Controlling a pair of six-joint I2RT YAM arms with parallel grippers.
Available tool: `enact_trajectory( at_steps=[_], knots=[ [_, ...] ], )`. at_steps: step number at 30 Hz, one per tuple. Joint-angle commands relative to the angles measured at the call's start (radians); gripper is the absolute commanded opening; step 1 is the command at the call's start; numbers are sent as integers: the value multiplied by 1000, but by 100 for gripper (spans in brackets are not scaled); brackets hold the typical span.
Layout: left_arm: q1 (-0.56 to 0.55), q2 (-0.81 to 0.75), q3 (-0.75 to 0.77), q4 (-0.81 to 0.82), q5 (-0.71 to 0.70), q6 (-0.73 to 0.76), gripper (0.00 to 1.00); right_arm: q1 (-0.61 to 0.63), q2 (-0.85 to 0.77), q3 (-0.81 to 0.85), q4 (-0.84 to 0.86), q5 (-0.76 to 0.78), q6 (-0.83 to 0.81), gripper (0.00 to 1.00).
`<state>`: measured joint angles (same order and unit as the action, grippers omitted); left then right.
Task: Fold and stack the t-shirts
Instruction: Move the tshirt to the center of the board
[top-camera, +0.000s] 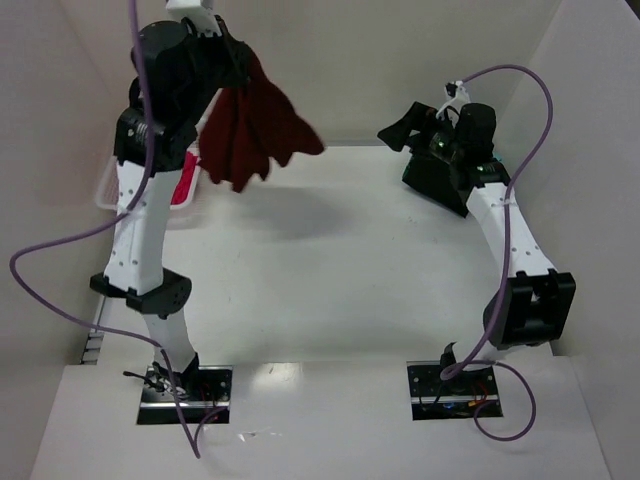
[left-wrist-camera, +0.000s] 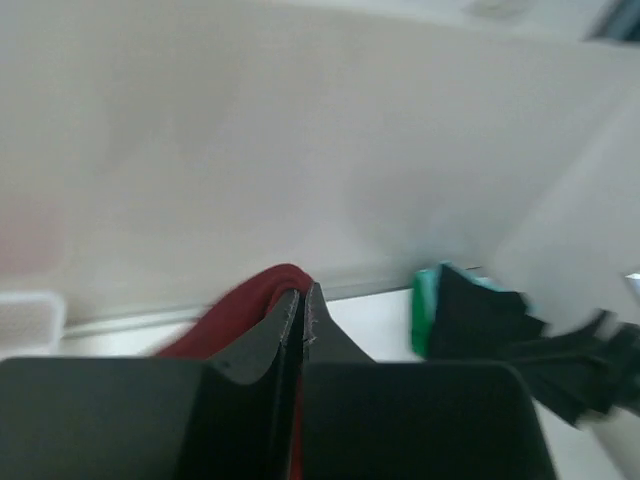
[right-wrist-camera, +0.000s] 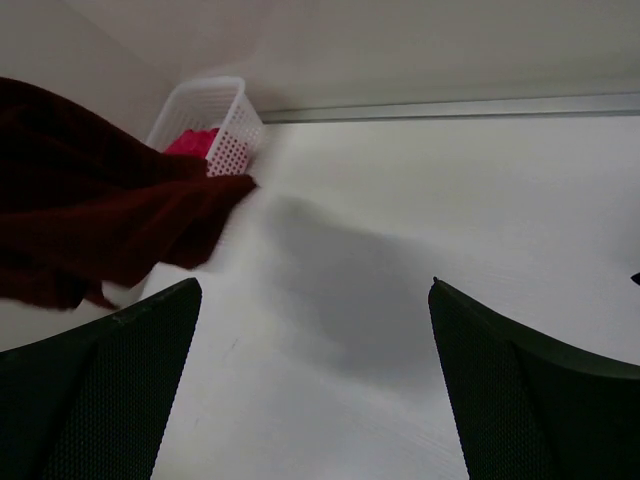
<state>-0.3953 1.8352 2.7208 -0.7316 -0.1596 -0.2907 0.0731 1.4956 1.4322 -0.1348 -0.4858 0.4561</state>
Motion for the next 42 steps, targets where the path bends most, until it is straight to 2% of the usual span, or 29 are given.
enact_trajectory(
  at_steps=[1, 4, 9, 11, 13, 14, 15, 16, 17, 18, 23, 25, 30, 35, 42],
  knots=[
    [-8, -109, -25, 0, 355, -36, 0, 13, -178, -104, 53, 12, 7, 100],
    [-8, -180, -108, 0, 455, -48, 3, 13, -264, -177, 46, 44, 18, 100],
    [-8, -318, -499, 23, 375, -15, 3, 13, -401, -246, -33, 138, 18, 100],
    [-8, -355, -661, 78, 353, -15, 8, 13, -437, -257, -59, 166, 18, 100],
    [-8, -378, -845, 114, 341, -15, 26, 13, -464, -275, -86, 184, 21, 100],
    [-8, -390, -922, 136, 324, -15, 47, 13, -481, -283, -92, 187, 32, 100],
    [-8, -399, -993, 142, 314, -15, 74, 13, -488, -299, -96, 194, 43, 100],
    [-8, -399, -1011, 143, 294, -15, 79, 13, -491, -310, -106, 194, 52, 100],
    [-8, -399, -1077, 143, 258, -15, 96, 13, -503, -325, -109, 194, 62, 100],
    [-8, -398, -1109, 139, 249, -15, 100, 13, -512, -337, -118, 194, 72, 100],
    [-8, -378, -1221, 106, 130, -5, 100, 13, -531, -405, -136, 194, 90, 100],
    [-8, -387, -1255, 90, 124, -5, 100, 13, -531, -416, -159, 194, 99, 100],
    [-8, -458, -1467, 96, 273, -33, 100, 35, -552, -500, -192, 225, 130, 100],
    [-8, -458, -1597, 113, 291, -156, 100, 63, -563, -565, -182, 234, 181, 100],
    [-8, -407, -1752, 191, 458, -235, 93, 82, -552, -592, -225, 245, 177, 100]
  ],
)
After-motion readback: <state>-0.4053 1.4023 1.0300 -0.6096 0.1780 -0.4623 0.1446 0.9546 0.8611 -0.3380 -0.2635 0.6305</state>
